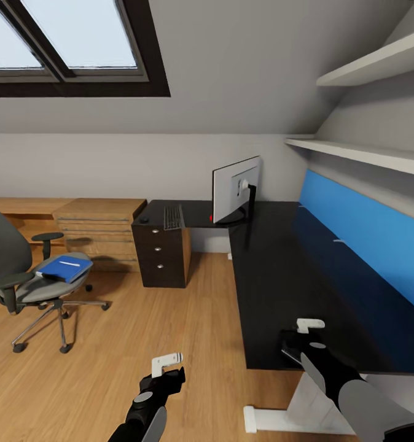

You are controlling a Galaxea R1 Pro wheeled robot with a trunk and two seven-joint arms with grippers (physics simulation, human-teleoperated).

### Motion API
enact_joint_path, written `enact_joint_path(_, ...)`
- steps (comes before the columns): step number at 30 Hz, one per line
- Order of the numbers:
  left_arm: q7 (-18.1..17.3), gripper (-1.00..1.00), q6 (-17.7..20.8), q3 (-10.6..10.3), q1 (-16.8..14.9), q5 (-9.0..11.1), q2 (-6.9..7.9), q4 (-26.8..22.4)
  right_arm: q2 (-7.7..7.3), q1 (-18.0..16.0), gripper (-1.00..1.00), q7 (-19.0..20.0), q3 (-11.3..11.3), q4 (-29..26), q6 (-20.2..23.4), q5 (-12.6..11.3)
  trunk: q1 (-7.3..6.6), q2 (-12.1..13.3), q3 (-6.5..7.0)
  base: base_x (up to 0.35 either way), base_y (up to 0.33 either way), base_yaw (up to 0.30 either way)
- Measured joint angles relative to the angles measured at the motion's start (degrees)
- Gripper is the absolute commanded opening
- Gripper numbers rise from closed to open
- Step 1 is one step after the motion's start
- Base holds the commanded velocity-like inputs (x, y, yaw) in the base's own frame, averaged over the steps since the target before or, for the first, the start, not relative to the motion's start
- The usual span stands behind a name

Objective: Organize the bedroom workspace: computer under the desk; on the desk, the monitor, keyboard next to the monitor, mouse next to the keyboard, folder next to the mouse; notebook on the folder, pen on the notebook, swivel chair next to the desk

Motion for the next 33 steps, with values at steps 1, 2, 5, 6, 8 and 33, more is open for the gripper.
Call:
enact_joint_path(1,0.0,1.0,0.0,0.0,0.0,0.01,0.0,0.0,-0.01,0.0,1.0,0.0,0.0,-0.05,-0.04,0.0,-0.22,0.4,0.18,0.0,0.0,0.0)
enact_joint_path(2,0.01,1.0,0.0,0.0,0.0,0.02,0.0,0.01,-0.01,0.0,1.0,0.0,-0.03,-0.14,-0.11,0.0,-0.44,0.8,0.36,0.0,0.0,0.0)
enact_joint_path(5,0.02,1.0,-0.01,-0.02,0.0,0.03,-0.04,0.04,-0.03,0.01,1.0,0.0,-0.1,-0.33,-0.26,0.0,-1.1,2.01,0.9,0.0,0.0,0.0)
enact_joint_path(6,0.04,1.0,-0.01,-0.05,0.0,0.03,-0.06,0.05,-0.03,0.01,1.0,0.0,-0.13,-0.39,-0.32,0.01,-1.32,2.41,1.08,0.0,0.0,0.0)
enact_joint_path(8,0.05,1.0,-0.01,-0.06,0.0,0.03,-0.07,0.06,-0.03,0.01,1.0,0.0,-0.15,-0.44,-0.36,0.01,-1.76,3.21,1.44,0.0,0.0,0.0)
enact_joint_path(33,-0.01,1.0,-0.27,0.02,0.0,-0.05,0.02,-0.01,-3.77,13.36,1.0,-0.01,-0.64,-35.4,5.74,-5.0,-3.94,7.24,3.24,-0.032,0.0,0.0)
